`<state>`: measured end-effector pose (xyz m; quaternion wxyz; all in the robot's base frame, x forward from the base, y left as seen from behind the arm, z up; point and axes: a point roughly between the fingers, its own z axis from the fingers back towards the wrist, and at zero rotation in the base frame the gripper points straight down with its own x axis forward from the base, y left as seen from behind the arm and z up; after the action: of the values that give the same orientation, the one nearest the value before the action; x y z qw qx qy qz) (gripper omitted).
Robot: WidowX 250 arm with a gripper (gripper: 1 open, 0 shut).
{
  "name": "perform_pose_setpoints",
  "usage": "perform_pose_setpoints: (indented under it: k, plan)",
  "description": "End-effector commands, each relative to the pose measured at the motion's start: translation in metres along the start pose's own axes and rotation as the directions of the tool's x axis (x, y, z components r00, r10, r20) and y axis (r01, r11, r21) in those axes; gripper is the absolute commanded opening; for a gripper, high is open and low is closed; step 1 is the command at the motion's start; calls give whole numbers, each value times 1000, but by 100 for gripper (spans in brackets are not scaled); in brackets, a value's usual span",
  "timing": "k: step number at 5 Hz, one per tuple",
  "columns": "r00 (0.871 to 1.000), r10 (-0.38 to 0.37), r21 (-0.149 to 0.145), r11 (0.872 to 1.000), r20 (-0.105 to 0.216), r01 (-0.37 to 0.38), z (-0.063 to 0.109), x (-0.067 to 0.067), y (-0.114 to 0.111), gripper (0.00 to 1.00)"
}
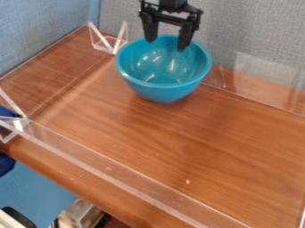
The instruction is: Put the mushroom in the blue bowl
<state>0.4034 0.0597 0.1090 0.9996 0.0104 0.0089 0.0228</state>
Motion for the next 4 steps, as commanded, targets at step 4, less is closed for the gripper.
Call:
perform_pose_setpoints:
  k: [4]
  plan:
    - [996,-61,33,998,69,59,73,-10,7,100]
